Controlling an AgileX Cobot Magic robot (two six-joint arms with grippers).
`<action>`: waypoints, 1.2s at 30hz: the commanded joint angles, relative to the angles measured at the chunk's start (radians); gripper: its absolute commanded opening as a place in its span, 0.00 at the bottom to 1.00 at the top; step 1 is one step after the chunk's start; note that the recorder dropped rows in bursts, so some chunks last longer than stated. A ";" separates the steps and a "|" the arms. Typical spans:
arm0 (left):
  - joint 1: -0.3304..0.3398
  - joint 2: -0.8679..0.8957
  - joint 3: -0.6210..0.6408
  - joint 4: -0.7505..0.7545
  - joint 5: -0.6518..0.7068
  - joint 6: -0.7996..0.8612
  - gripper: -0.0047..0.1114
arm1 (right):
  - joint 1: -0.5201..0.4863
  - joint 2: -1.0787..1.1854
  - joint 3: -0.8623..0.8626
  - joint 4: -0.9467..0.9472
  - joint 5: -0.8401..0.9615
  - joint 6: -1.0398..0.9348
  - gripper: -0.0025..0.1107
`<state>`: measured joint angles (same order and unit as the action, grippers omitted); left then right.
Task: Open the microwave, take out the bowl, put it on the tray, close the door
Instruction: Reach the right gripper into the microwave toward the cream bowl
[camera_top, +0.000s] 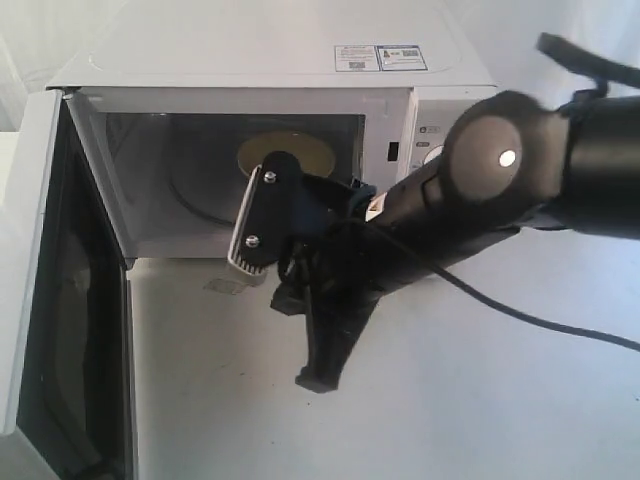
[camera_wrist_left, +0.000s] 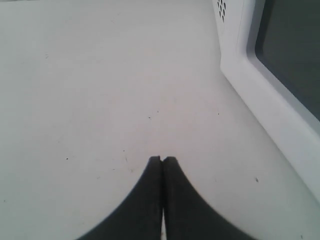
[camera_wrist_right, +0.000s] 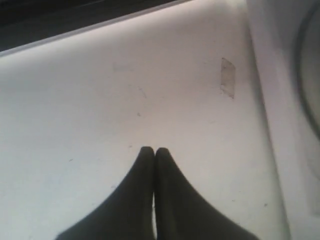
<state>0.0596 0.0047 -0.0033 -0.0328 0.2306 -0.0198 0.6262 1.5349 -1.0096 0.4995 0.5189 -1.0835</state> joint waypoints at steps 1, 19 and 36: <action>-0.004 -0.005 0.003 -0.004 0.002 -0.001 0.04 | 0.056 0.050 -0.034 -0.234 -0.197 0.211 0.02; -0.004 -0.005 0.003 -0.004 0.002 -0.001 0.04 | 0.065 0.254 -0.158 -0.863 -0.263 0.527 0.02; -0.004 -0.005 0.003 -0.004 0.002 -0.001 0.04 | 0.065 0.308 -0.249 -1.166 -0.168 0.730 0.17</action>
<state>0.0596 0.0047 -0.0033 -0.0328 0.2306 -0.0198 0.6897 1.8403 -1.2524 -0.6602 0.3624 -0.3762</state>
